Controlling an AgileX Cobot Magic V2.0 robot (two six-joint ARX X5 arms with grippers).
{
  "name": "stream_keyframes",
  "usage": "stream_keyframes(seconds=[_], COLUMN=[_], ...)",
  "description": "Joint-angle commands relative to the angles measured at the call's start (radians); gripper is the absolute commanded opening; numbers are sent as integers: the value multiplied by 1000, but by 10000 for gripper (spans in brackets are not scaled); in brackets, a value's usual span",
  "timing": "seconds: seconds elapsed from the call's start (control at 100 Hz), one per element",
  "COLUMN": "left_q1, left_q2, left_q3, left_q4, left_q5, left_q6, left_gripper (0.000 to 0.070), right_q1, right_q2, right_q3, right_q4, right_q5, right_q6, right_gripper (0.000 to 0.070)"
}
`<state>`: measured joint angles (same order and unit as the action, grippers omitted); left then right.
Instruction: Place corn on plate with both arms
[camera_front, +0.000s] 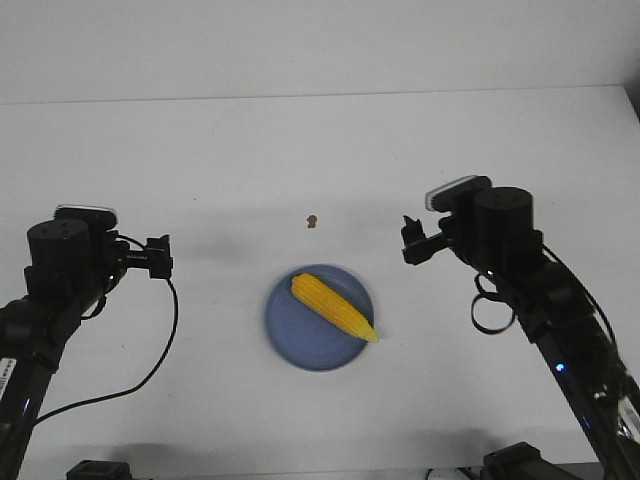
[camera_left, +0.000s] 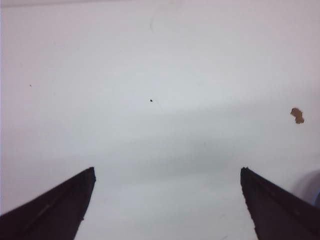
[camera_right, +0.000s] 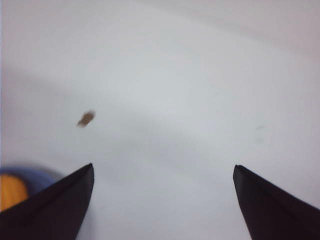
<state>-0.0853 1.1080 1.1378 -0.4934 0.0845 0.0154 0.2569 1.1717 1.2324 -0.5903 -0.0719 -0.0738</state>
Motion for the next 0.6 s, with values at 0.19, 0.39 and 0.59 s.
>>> stream_keyframes(seconds=[0.19, 0.39, 0.59], left_q1=[1, 1, 1], left_q2=[-72, -194, -355], left_q3=[-1, -157, -381], left_q4=[28, 140, 271], left_q5=[5, 5, 5], left_q6=[-5, -5, -4], left_gripper=[585, 583, 582], right_q1=[-74, -109, -108], right_q2=[-251, -480, -700], right_q3=[-176, -388, -566], right_q4=[60, 156, 202], right_q5=[55, 56, 66], right_q6=[-8, 16, 31], right_gripper=[585, 585, 585])
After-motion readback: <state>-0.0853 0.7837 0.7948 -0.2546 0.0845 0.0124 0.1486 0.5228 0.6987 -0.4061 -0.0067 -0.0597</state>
